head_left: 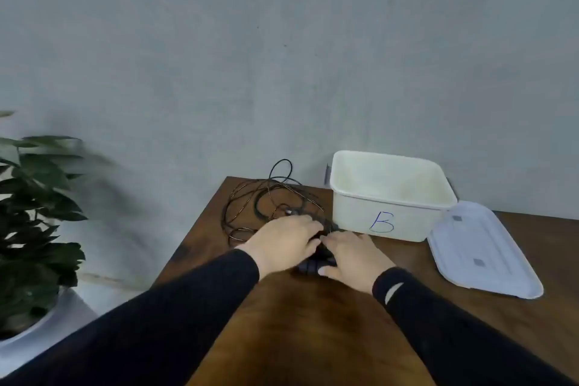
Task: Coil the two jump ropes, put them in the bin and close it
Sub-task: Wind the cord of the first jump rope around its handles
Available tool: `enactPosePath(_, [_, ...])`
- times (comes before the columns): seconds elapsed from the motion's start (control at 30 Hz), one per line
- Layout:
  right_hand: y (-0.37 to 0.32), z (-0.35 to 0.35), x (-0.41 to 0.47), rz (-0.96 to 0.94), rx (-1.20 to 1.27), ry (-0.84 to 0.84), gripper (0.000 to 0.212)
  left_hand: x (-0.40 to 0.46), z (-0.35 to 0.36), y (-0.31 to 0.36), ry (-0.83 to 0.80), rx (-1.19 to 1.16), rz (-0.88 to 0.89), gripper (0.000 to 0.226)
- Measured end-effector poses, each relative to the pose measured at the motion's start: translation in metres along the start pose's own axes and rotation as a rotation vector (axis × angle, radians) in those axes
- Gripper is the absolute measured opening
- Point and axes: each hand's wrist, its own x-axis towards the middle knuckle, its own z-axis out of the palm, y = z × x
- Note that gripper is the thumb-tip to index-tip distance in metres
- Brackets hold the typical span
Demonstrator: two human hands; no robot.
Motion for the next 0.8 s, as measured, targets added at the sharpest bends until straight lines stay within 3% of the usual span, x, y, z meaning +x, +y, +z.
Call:
enactPosePath(0.17, [-0.013, 0.041, 0.011, 0.133, -0.167, -0.003, 0.082, -0.04, 0.053, -0.022, -0.197, 0.054, -0.11, 0.058])
enactPosePath(0.3, [-0.012, 0.047, 0.014, 0.272, -0.112, 0.034, 0.074, -0.046, 0.071, -0.038, -0.155, 0.09, -0.104, 0.056])
enactPosePath(0.47, [-0.001, 0.062, 0.001, 0.242, -0.004, 0.064, 0.077, -0.046, 0.086, -0.048, -0.014, 0.168, 0.026, 0.029])
enactPosePath(0.63, [0.004, 0.068, -0.011, 0.189, 0.196, -0.005, 0.083, -0.038, 0.096, -0.042, 0.057, 0.081, 0.028, 0.023])
enactPosePath(0.7, [0.005, 0.066, -0.016, 0.182, 0.222, 0.004, 0.082, -0.037, 0.094, -0.04, 0.031, 0.025, 0.002, 0.028])
enactPosePath(0.8, [0.005, 0.049, -0.028, 0.174, 0.225, 0.019, 0.081, -0.037, 0.086, -0.038, 0.031, 0.016, 0.006, 0.055])
